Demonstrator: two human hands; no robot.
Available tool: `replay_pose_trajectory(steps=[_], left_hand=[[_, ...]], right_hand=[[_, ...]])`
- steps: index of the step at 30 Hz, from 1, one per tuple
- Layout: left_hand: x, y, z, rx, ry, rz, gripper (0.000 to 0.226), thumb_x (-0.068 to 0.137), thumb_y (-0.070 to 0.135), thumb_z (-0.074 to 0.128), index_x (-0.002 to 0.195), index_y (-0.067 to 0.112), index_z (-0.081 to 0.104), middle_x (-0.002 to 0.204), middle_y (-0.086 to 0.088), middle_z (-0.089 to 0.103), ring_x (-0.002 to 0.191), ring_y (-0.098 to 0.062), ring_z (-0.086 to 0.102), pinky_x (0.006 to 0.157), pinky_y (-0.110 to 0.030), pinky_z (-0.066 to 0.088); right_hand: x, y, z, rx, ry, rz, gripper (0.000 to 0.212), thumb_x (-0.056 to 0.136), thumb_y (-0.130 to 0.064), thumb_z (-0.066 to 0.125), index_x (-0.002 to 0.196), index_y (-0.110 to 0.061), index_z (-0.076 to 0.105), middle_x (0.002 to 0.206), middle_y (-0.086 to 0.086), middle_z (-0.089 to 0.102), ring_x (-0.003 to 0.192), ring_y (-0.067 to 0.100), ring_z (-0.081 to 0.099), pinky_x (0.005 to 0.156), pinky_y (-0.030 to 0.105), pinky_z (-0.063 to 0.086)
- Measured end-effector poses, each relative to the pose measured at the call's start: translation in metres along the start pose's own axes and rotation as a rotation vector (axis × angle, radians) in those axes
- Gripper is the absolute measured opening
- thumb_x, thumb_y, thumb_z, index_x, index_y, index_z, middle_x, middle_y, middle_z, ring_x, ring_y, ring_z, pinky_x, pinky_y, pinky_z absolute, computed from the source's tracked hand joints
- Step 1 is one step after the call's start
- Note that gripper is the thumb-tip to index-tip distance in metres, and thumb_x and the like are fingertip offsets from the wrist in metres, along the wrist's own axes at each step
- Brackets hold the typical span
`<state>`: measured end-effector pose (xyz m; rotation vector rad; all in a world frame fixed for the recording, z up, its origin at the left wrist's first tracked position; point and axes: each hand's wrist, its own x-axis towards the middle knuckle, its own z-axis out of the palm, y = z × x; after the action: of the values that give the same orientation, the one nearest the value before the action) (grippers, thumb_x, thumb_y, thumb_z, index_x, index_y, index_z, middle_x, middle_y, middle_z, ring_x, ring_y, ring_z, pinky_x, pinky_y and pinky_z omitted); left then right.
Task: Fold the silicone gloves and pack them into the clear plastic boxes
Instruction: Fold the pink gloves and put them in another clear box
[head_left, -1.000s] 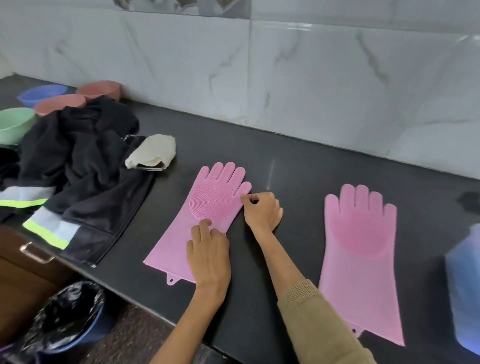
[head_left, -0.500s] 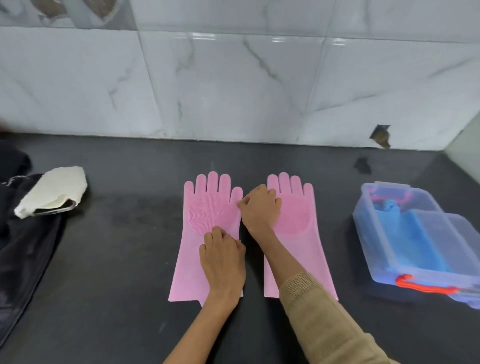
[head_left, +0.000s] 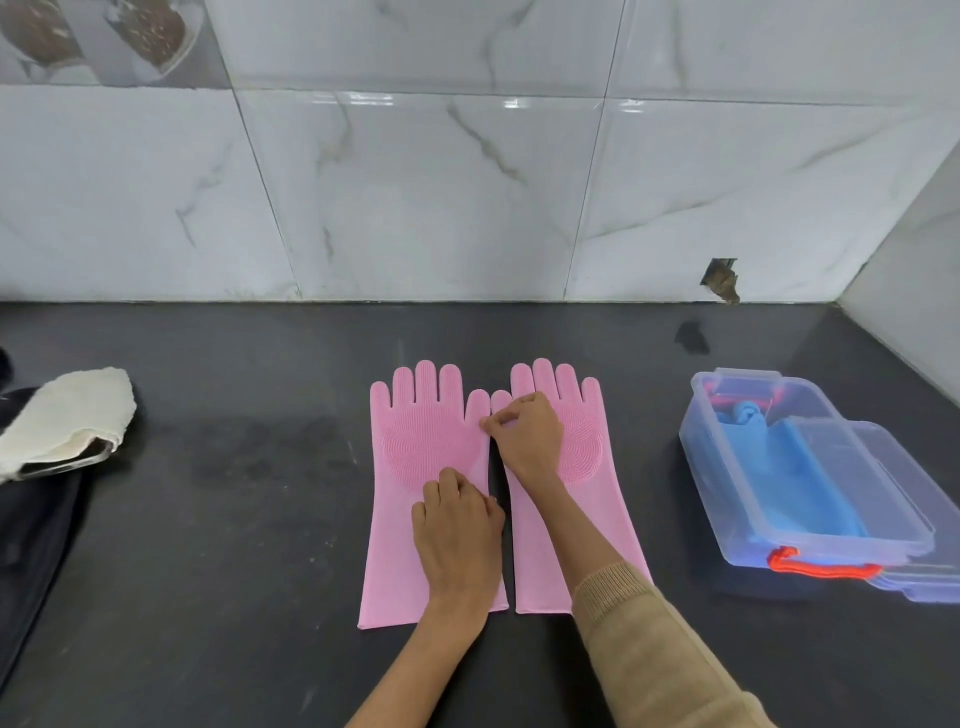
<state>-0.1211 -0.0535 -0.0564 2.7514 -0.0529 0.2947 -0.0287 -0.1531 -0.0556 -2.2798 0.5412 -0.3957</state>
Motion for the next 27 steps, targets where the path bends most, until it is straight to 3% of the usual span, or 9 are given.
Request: replay_pose_trajectory(steps=[10,14,15,17,21,27], left_hand=[[-0.003,-0.009,-0.002,-0.125,-0.042,0.075,0.025,0.094,0.038,0.047,0.092,0.019,0.063,0.1,0.005,0.055,0.083,-0.01,0.046,0.075,-0.022,0.034],[-0.005,-0.011,-0.009,-0.157,-0.02,0.117,0.023,0.094,0.035,0.048,0.088,0.021,0.066,0.099,0.006,0.057,0.085,-0.013,0.048,0.075,-0.025,0.032],[-0.003,-0.011,-0.011,-0.162,-0.023,0.13,0.021,0.094,0.032,0.048,0.09,0.021,0.066,0.1,0.006,0.058,0.086,-0.014,0.048,0.075,-0.025,0.032],[0.004,-0.012,-0.014,-0.222,-0.048,0.132,0.017,0.095,0.025,0.049,0.095,0.02,0.065,0.101,0.005,0.06,0.086,-0.013,0.051,0.077,-0.024,0.033],[0.02,-0.008,-0.018,-0.386,-0.21,0.087,0.015,0.095,0.018,0.049,0.104,0.015,0.061,0.103,0.0,0.065,0.084,-0.011,0.054,0.075,-0.021,0.04],[0.026,0.012,-0.014,-0.383,-0.321,0.071,0.022,0.09,0.014,0.055,0.111,0.009,0.053,0.104,-0.006,0.061,0.083,-0.013,0.049,0.071,-0.024,0.038]], right_hand=[[-0.007,0.001,-0.011,0.237,0.004,0.002,0.012,0.082,-0.018,0.072,0.087,-0.007,0.076,0.091,0.005,0.07,0.074,0.006,0.052,0.076,0.016,0.04],[-0.02,0.014,-0.043,0.368,0.136,0.035,0.008,0.087,-0.012,0.065,0.084,-0.015,0.072,0.084,-0.012,0.064,0.079,0.004,0.056,0.074,0.006,0.039],[-0.027,0.023,-0.051,0.371,0.193,0.068,0.009,0.087,-0.011,0.064,0.085,-0.016,0.071,0.084,-0.014,0.061,0.081,0.004,0.057,0.079,0.007,0.041],[-0.041,0.043,-0.067,0.315,0.255,0.181,0.012,0.09,-0.012,0.06,0.098,-0.014,0.068,0.099,-0.004,0.06,0.094,0.013,0.058,0.09,0.022,0.046],[-0.046,0.062,-0.089,0.163,0.116,0.294,0.029,0.095,-0.019,0.053,0.122,-0.008,0.055,0.125,0.012,0.055,0.11,0.024,0.057,0.1,0.035,0.043],[-0.049,0.065,-0.099,0.019,0.012,0.282,0.036,0.093,-0.022,0.056,0.124,-0.004,0.053,0.12,0.013,0.061,0.11,0.026,0.058,0.098,0.034,0.043]])
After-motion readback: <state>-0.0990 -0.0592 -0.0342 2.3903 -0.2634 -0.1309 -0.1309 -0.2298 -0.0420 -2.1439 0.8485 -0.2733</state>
